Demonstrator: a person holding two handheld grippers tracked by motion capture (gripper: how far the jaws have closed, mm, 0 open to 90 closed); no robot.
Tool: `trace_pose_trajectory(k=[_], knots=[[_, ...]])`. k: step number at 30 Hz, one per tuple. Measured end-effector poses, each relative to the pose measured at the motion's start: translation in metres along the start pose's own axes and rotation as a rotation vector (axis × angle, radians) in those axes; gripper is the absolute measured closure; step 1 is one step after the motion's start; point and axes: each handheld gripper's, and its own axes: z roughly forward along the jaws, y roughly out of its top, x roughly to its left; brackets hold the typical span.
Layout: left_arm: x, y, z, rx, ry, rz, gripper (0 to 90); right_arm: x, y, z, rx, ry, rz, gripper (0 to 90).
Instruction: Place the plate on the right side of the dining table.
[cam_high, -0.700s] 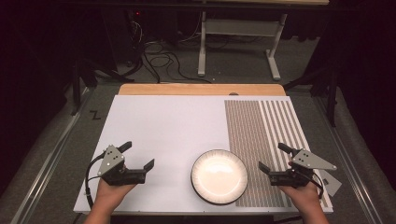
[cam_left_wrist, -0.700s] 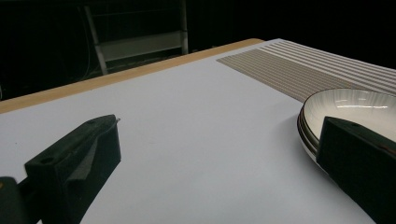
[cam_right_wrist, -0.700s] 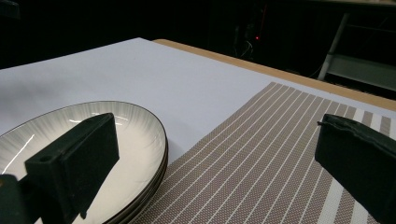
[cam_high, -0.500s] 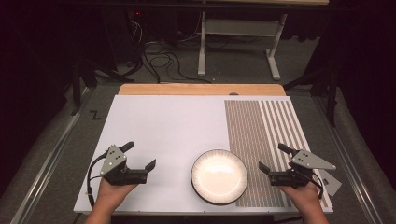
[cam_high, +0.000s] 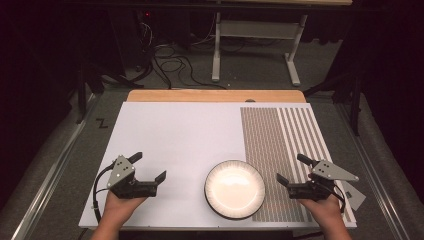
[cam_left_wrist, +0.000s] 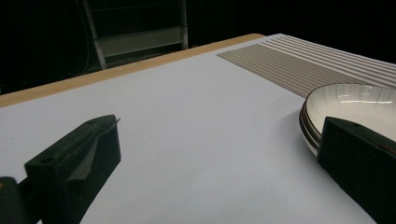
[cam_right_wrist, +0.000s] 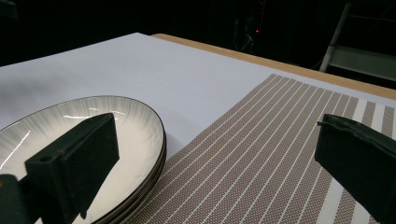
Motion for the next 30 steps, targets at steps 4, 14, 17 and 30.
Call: trace_pose_trajectory(k=[4,14,17,30], knots=[[-0.001,0.0,0.001,0.001,0.0,0.0,0.3,0.001,0.001,0.0,0.003,0.004,0.001,0.7],[-0.002,-0.001,0.002,0.009,-0.001,0.009,0.3,0.005,0.004,0.0,0.016,-0.002,-0.007,12.6],[-0.002,-0.001,0.002,0.011,-0.003,0.007,0.3,0.008,0.006,0.001,0.02,-0.005,0.002,17.2],[-0.001,-0.001,0.002,0.013,-0.008,0.01,0.3,0.023,0.012,0.006,0.057,0.032,-0.015,47.8]])
